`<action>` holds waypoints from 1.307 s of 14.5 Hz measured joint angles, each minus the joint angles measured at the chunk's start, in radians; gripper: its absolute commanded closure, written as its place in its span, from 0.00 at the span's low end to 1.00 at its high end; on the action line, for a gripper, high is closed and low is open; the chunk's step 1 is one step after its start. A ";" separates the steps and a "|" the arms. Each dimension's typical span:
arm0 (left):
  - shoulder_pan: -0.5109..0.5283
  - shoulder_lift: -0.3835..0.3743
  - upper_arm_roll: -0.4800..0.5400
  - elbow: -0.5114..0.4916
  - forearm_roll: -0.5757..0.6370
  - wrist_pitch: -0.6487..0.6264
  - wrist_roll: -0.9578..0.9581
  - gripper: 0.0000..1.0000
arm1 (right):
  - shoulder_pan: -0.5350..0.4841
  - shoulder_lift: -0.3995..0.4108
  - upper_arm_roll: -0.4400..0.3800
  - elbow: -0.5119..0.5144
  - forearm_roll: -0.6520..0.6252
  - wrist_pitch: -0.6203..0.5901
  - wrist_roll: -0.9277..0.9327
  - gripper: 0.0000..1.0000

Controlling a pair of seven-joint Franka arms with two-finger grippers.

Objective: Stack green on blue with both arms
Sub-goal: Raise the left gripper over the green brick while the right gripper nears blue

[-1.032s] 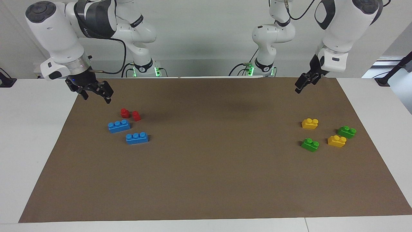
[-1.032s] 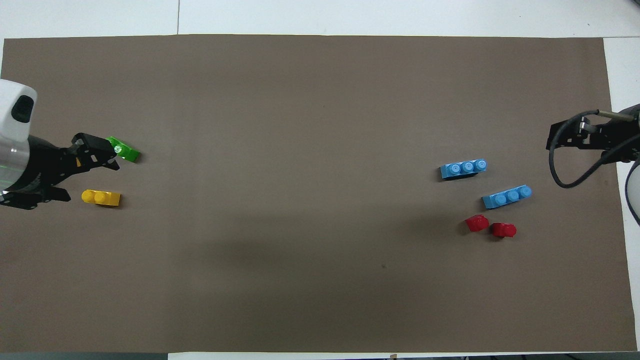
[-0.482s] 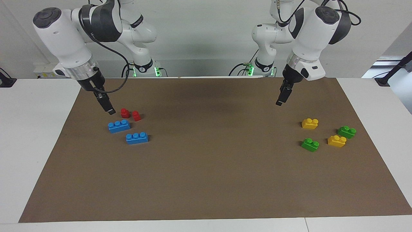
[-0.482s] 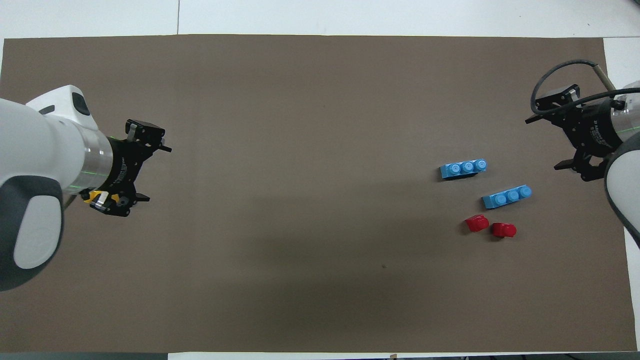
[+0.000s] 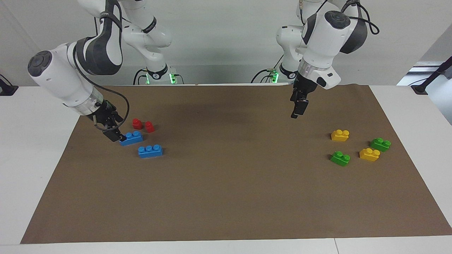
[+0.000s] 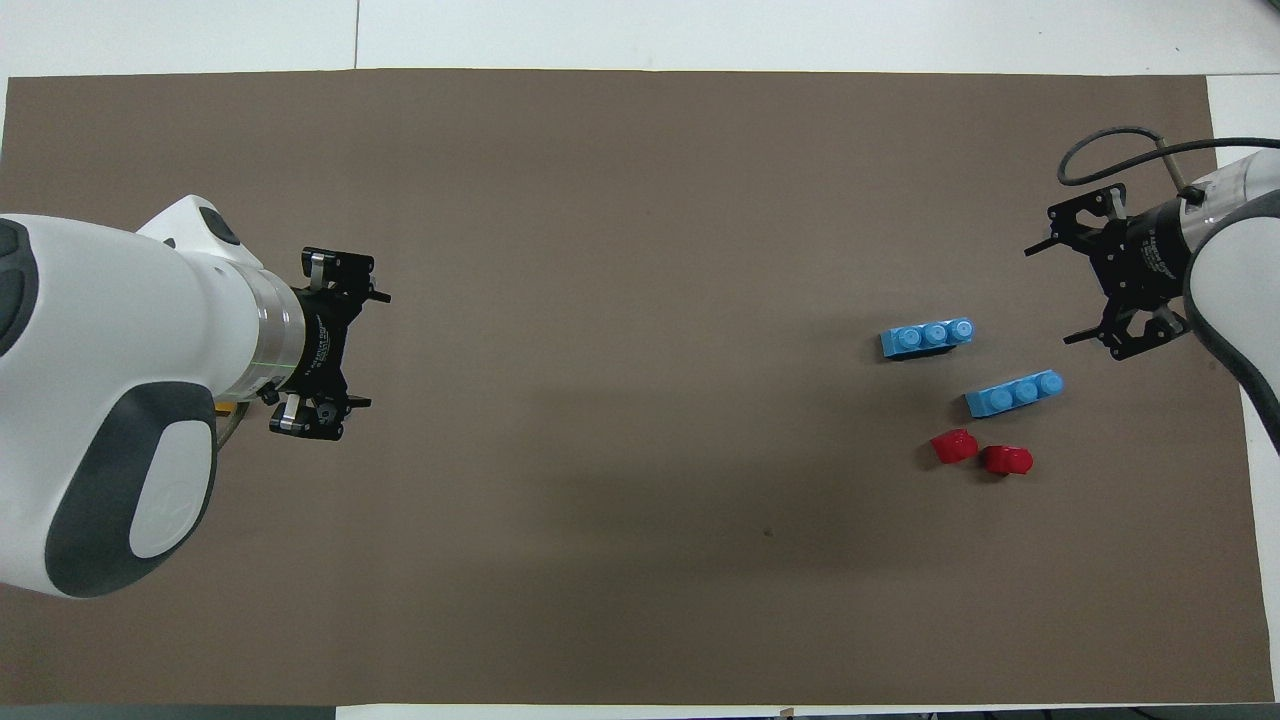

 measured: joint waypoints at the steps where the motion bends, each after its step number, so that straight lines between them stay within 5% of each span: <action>1: 0.000 0.000 0.000 0.000 0.000 0.000 -0.014 0.00 | -0.002 0.017 0.000 -0.001 0.013 0.009 0.015 0.00; 9: 0.131 0.012 0.021 -0.043 0.001 0.025 -0.002 0.00 | -0.001 0.041 0.001 -0.093 0.053 0.134 0.065 0.00; 19: 0.309 0.232 0.025 -0.017 0.128 0.196 0.451 0.00 | 0.000 0.102 0.006 -0.125 0.095 0.208 0.063 0.00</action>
